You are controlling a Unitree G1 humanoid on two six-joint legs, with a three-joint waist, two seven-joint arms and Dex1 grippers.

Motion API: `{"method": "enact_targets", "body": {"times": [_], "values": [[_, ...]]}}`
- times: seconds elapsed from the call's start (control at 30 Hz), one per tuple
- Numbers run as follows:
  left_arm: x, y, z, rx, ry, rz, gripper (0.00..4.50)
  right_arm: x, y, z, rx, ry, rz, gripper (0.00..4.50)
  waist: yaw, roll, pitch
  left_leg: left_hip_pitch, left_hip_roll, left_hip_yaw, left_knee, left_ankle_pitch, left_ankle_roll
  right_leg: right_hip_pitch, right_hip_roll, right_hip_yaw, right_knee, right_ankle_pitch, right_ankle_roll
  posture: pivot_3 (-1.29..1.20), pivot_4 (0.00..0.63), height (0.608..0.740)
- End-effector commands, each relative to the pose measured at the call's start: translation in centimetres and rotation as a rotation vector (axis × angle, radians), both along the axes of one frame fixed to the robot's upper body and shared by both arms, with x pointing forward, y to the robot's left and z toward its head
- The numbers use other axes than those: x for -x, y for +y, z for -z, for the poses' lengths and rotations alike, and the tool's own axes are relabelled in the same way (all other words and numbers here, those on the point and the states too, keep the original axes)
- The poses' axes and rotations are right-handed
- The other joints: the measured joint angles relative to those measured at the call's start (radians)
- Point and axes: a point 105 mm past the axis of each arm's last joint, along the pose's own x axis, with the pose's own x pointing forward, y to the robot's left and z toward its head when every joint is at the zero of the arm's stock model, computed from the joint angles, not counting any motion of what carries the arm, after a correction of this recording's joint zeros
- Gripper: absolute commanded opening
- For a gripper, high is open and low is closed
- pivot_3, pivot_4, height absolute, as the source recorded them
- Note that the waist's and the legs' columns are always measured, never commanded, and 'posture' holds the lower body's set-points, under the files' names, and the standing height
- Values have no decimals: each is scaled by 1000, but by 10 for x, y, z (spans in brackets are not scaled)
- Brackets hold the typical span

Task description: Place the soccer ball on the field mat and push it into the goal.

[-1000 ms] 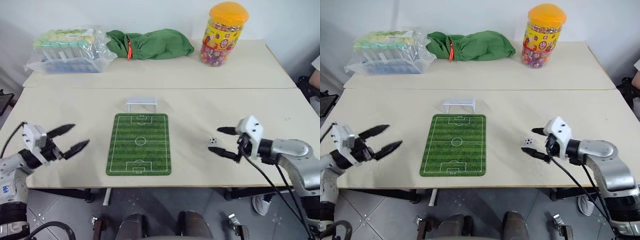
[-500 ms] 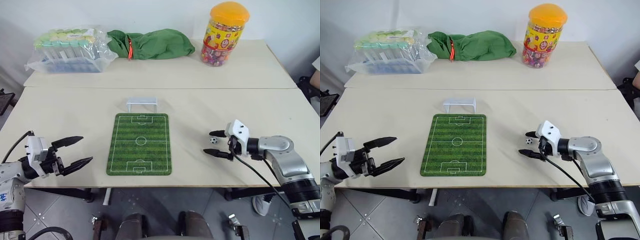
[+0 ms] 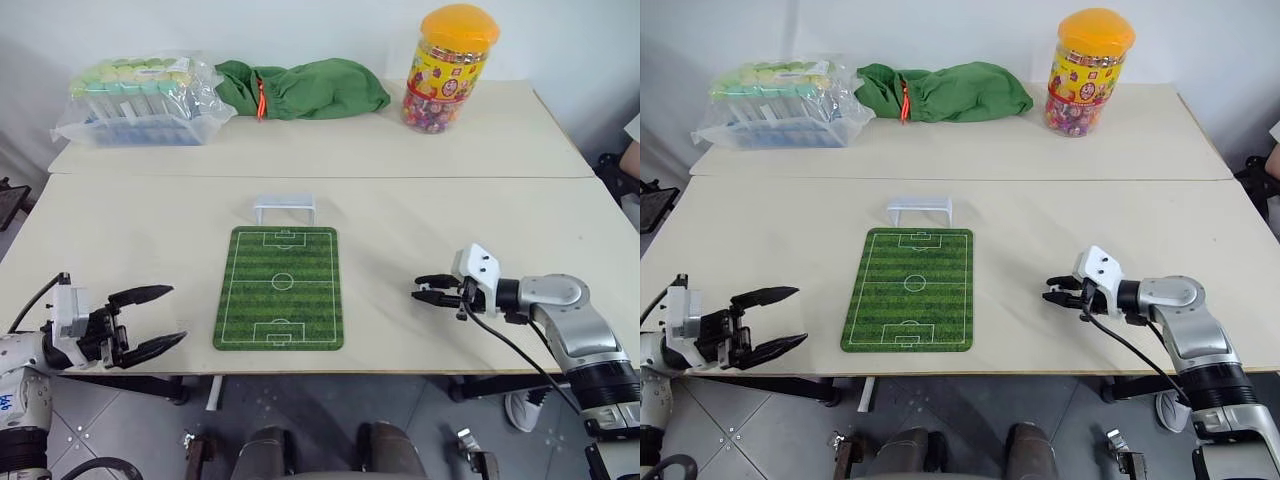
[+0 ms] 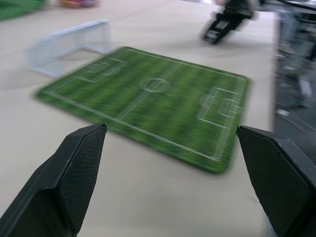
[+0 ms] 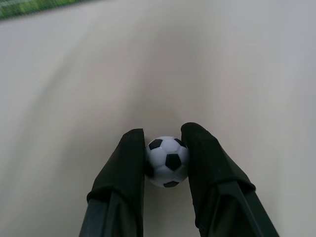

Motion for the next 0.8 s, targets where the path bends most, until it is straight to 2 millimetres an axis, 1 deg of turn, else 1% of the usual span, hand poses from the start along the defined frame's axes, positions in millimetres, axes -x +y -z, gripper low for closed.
{"method": "enact_targets", "body": {"times": [0.03,0.1,0.2,0.3,0.4,0.47,0.6,0.8], "values": [[-2,-4,0,-10,-48,64,4500,12,52,-33,-61,-76,-173,853,-2,0,0,0,0,0,0,0,0,0,0,0,0,0,0,0,150,740],[-7,-5,1,-9,-66,65,4500,22,80,-36,-66,-65,-272,853,-2,0,0,0,1,0,0,0,-1,0,1,0,1,0,0,0,150,740],[-9,-9,5,-11,-68,92,4500,39,122,-33,-71,-39,-414,853,0,0,0,0,0,-2,0,0,-1,0,1,-1,1,0,0,0,150,740],[-8,-11,9,-25,-61,114,4500,48,150,-26,-60,-9,-491,853,0,0,0,-1,-1,-2,0,-1,0,0,0,-1,1,0,0,0,150,740],[-5,-13,11,-22,-64,126,4500,55,179,-14,-34,4,-544,853,0,-1,0,-2,-1,-2,1,-1,1,0,0,-2,1,0,0,0,150,740],[-3,-14,11,-22,-64,130,4500,58,187,-11,-21,1,-565,853,-1,-1,0,-1,-1,-2,1,-1,1,0,0,-2,1,0,0,0,150,740],[6,-13,13,-21,-55,133,4500,62,210,2,-14,29,-599,853,-4,-2,-1,-1,-1,-2,1,-1,1,0,0,-2,1,0,0,0,150,740],[12,-12,12,-8,-58,105,4500,56,220,10,-8,38,-615,853,-8,-2,-1,-1,-1,-2,1,-1,0,-1,1,-2,1,0,0,0,150,740]]}}
